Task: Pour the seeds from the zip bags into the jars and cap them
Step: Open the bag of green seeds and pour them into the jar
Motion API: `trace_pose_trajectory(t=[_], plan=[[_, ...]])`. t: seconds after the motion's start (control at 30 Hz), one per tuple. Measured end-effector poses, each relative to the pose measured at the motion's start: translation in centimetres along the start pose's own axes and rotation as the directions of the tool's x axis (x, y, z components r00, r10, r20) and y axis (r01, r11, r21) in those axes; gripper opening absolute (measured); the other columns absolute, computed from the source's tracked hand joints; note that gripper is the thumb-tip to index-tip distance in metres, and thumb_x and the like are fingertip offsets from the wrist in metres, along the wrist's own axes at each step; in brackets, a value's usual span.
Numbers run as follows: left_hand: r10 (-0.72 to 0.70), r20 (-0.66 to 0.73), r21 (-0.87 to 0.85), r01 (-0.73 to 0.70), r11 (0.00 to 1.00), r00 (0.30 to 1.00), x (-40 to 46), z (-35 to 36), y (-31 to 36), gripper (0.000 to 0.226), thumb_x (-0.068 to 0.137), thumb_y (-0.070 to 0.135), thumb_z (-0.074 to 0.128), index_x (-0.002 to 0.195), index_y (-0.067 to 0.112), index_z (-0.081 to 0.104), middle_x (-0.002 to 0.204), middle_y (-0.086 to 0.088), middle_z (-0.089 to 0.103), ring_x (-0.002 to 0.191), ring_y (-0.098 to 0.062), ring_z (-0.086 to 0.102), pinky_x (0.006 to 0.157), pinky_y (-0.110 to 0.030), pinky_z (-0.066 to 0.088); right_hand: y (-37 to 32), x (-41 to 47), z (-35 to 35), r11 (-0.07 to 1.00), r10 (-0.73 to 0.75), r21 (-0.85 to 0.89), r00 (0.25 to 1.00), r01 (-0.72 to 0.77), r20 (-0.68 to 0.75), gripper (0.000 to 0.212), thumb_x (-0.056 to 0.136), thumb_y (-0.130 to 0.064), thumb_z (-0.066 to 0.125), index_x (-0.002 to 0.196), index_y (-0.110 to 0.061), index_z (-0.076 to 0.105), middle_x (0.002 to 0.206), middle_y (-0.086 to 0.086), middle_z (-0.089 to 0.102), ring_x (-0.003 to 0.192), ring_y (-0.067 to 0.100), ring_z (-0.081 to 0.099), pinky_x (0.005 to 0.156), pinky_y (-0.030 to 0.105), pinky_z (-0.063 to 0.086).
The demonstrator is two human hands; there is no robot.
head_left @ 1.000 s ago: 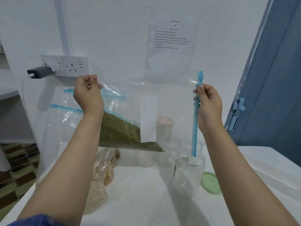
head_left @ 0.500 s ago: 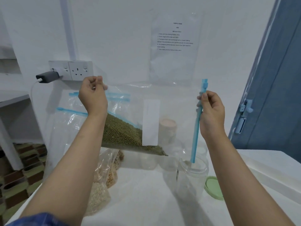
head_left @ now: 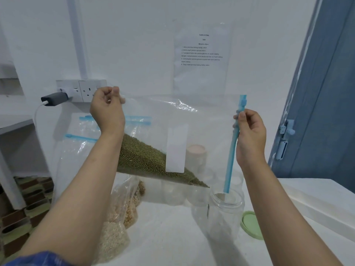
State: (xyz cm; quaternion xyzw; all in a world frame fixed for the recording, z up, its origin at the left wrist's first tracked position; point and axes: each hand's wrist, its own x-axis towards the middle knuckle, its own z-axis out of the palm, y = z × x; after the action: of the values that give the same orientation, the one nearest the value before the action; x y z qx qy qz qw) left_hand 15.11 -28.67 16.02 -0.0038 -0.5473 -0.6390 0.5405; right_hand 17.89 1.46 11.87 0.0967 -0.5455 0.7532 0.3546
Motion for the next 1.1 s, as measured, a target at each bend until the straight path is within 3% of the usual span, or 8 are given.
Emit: trace_pose_trajectory(t=[0.33,1.1], plan=[[0.004,0.032,-0.005,-0.004,1.0,0.999,0.1,0.8,0.8,0.013,0.095,0.029,0.063,0.083,0.027,0.057,0.065,0.004,0.064,0.069,-0.01,0.063,0.09,-0.041,0.056,-0.1,0.1,-0.6,1.0,-0.001,-0.01,1.0,0.001,-0.017,0.015,0.103,-0.02,0.052,0.094,-0.025,0.062,0.086,-0.012,0.065,0.072,0.006,0.053,0.076,0.03,0.046],[0.025,0.055,-0.011,-0.025,1.0,0.998,-0.3,2.3,2.0,0.014,0.093,0.03,0.065,0.082,0.03,0.057,0.059,0.011,0.063,0.072,-0.013,0.067,0.091,-0.045,0.056,0.4,-0.4,-1.3,1.0,0.005,0.0,0.998,-0.005,-0.056,0.014,0.103,-0.02,0.052,0.096,-0.026,0.062,0.084,-0.017,0.066,0.081,0.006,0.054,0.085,0.032,0.046]])
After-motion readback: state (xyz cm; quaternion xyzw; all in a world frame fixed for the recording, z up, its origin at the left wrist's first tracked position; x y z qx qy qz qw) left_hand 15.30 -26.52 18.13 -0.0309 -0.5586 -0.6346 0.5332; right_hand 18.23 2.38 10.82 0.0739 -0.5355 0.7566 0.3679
